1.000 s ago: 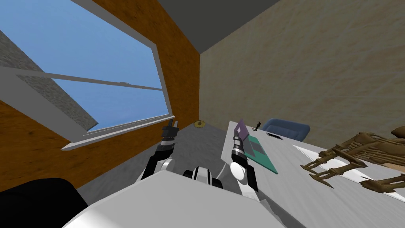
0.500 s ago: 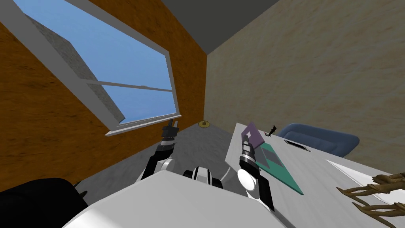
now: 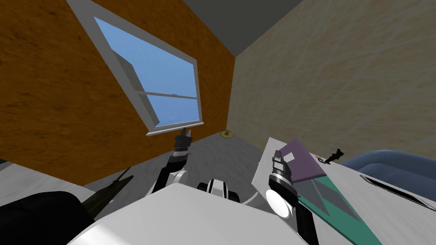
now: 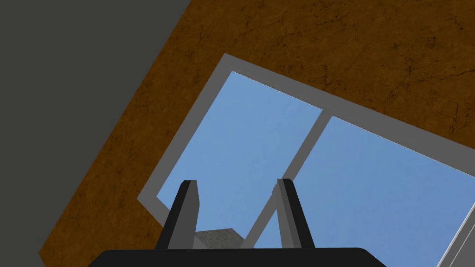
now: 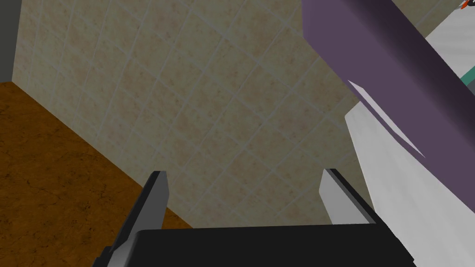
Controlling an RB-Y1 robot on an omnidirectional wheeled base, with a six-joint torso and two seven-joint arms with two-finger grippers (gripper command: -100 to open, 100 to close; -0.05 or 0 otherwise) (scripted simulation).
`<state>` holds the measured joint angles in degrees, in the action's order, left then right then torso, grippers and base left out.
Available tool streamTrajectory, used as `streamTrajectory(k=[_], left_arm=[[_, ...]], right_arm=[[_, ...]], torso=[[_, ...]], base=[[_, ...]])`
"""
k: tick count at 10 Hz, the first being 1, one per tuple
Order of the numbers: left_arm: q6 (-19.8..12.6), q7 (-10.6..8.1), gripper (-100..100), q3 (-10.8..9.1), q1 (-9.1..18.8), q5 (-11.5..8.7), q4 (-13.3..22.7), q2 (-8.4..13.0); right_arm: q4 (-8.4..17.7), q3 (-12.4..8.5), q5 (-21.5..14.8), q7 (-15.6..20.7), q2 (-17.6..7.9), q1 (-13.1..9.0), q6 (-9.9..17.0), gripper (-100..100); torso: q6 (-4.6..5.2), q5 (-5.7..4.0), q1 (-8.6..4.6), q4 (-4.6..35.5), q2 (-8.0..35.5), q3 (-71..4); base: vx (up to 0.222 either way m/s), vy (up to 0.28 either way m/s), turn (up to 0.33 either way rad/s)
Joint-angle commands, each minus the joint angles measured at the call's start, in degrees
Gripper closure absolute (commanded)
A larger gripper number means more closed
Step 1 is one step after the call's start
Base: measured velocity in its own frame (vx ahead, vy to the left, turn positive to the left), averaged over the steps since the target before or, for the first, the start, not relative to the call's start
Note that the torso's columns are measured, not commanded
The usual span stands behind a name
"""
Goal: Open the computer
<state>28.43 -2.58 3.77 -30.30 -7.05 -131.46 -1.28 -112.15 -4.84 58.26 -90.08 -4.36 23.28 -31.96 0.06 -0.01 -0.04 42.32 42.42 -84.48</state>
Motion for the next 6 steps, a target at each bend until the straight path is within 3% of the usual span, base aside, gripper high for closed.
streamTrajectory(k=[1, 2, 3, 4, 6], left_arm=[[0.0, 0.0, 0, 0.0, 0.0, 0.0, 0.0, 0.0], [0.0, 0.0, 0, -0.01, 0.0, 0.0, 0.0, 0.0], [0.0, 0.0, 0, -0.01, 0.0, 0.0, 0.0, 0.0], [0.0, 0.0, 0, -0.01, 0.0, 0.0, 0.0, 0.0], [0.0, 0.0, 0, 0.0, 0.0, 0.0, 0.0, 0.0]], right_arm=[[2.2, 2.7, 0.8, -0.3, -1.0, -2.8, -0.5, 100], [2.2, 4.0, 0.8, -0.3, -1.0, -3.2, -0.5, 100], [4.6, 6.0, 1.6, -0.5, -2.1, -5.6, -1.0, 100], [4.6, 8.1, 1.6, -0.5, -2.1, -6.6, -1.0, 100], [4.6, 8.6, 1.6, -0.5, -2.1, -6.6, -1.0, 100]], torso=[[-0.04, 0.0, 0.02, 0.0, -0.1, 0.0], [-0.01, 0.0, 0.03, -0.1, -0.2, -0.1], [-0.05, 0.01, 0.06, -0.1, -0.2, -0.1], [-0.08, 0.01, 0.07, -0.1, -0.2, -0.1], [-0.05, 0.05, 0.14, -0.1, -0.2, -0.1]], base=[[0.016, 0.001, -0.374], [0.022, 0.004, -0.414], [0.036, 0.006, -0.362], [0.059, 0.069, -0.207], [0.044, 0.048, -0.16]])
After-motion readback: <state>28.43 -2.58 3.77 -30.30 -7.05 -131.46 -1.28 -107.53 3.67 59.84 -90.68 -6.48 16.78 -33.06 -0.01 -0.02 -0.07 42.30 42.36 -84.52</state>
